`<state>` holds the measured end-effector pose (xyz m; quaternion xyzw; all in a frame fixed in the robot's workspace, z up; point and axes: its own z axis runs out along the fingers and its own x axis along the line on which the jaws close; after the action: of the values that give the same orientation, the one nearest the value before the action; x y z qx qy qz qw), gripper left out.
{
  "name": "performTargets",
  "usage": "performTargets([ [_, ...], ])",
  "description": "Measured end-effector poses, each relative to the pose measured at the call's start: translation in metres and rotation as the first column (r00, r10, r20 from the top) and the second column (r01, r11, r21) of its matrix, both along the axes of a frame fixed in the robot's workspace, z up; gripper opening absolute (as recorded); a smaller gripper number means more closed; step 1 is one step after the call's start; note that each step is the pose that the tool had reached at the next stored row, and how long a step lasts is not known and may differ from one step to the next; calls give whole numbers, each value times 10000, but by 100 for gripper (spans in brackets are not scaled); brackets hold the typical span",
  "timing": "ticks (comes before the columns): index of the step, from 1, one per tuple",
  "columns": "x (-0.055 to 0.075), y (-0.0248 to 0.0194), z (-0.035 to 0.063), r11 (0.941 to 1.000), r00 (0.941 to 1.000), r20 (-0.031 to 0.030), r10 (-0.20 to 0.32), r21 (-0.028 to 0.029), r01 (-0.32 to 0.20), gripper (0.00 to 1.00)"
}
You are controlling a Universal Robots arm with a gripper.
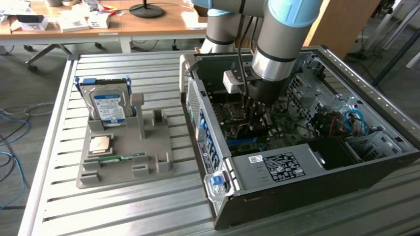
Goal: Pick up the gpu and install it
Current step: 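Insert the gpu into the slot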
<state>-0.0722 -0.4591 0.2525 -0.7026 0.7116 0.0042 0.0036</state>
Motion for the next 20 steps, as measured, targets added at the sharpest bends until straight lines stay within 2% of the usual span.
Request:
performTargets([
  [20,0,0,-49,10000,10000,0,0,-1,0,26],
])
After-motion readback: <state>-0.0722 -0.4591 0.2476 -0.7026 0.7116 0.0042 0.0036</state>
